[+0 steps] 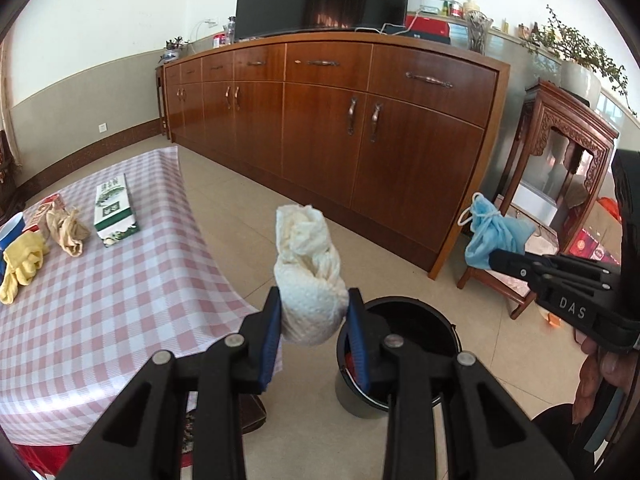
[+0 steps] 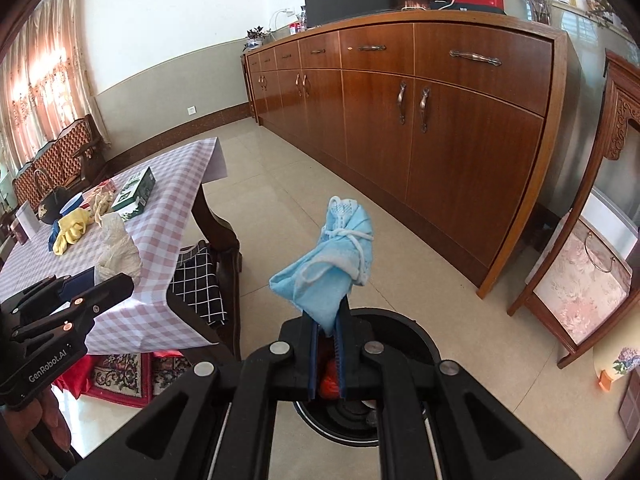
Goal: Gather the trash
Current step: 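Carry the white tissue and blue mask in both grippers over the black bin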
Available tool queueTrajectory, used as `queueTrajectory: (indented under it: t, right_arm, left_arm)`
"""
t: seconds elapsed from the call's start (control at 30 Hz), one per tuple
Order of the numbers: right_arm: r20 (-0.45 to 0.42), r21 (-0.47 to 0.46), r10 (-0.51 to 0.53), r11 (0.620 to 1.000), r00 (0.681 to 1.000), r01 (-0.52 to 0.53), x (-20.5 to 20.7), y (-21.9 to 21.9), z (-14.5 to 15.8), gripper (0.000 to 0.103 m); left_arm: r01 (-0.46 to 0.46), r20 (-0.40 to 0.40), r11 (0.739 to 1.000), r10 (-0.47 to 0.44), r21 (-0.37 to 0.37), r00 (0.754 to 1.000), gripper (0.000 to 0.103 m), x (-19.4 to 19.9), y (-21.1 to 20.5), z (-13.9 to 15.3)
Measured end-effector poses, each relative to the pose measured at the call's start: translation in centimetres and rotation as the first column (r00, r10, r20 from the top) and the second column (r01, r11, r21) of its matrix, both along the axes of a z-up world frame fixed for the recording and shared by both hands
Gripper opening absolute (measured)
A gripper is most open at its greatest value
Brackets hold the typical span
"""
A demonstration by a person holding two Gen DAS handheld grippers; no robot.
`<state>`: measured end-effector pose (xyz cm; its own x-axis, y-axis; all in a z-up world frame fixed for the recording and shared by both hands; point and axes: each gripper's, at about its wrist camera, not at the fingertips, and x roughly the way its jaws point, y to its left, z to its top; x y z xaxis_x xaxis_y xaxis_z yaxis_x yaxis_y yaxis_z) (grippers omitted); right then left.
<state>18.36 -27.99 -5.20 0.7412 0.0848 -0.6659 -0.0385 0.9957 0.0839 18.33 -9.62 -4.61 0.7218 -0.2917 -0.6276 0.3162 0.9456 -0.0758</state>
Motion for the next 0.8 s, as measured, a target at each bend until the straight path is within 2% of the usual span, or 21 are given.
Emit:
queueTrajectory:
  t: [0.37, 0.8]
  right_arm:
    - [-0.075, -0.011, -0.042, 0.999, 0.996, 0.041, 0.1, -4.4, -3.1, 0.008]
    - [-0.241, -0.025, 0.001, 1.0, 0.971, -0.008, 1.4, -7.2, -10.4, 0.008]
  left_arm:
    - [0.118, -0.066, 0.993, -0.117, 0.012, 0.991, 0.033, 0.9, -4.8, -3.0]
    - [0.185, -0.216, 0.983, -0.18, 0.005, 0.96, 0.033, 2.4, -8.2, -8.8]
